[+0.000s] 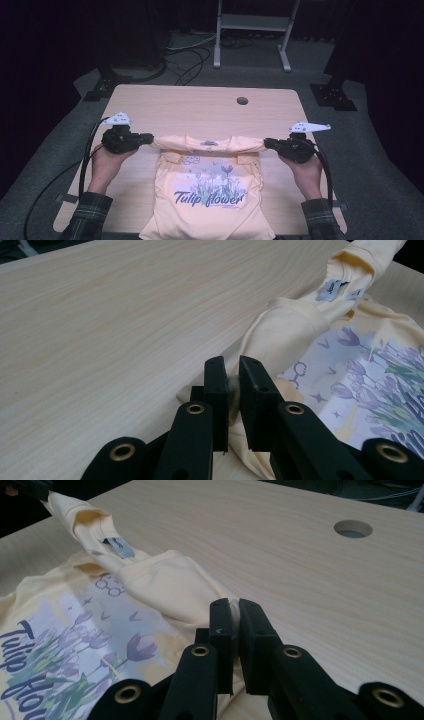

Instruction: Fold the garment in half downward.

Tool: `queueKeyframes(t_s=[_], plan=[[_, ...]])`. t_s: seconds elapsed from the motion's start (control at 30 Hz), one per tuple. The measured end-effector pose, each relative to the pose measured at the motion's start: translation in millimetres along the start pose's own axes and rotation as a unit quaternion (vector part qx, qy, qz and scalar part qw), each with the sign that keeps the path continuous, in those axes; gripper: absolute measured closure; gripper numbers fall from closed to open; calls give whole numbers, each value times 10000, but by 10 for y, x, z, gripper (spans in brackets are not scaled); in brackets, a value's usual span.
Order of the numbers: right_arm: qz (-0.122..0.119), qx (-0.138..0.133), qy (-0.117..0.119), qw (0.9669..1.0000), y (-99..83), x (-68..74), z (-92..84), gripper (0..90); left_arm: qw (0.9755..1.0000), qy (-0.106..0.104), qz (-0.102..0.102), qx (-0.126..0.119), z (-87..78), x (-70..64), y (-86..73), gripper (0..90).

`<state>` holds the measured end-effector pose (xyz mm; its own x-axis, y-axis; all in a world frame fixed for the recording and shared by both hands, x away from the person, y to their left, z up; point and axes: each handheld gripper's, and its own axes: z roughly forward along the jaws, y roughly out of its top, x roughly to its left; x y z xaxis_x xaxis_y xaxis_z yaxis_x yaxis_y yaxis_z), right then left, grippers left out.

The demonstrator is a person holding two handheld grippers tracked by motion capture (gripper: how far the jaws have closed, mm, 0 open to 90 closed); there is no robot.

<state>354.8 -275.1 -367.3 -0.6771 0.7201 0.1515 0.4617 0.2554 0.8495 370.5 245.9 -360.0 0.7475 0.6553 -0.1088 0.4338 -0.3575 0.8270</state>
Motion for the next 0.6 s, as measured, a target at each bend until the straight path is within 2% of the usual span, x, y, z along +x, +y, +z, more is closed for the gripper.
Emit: queueKeyframes(t_s=[0.17, 0.5, 0.6], plan=[[65, 59, 24, 10000, -106, 47, -19, 854, 9999, -53, -26, 109, -19, -41, -83, 830], [47, 269, 21, 9996, -319, 198, -76, 853, 9996, -133, -18, 246, -64, -234, -291, 830], [35, 358, 41, 9993, -383, 232, -104, 853, 9992, -229, -39, 334, -49, -301, -376, 830]])
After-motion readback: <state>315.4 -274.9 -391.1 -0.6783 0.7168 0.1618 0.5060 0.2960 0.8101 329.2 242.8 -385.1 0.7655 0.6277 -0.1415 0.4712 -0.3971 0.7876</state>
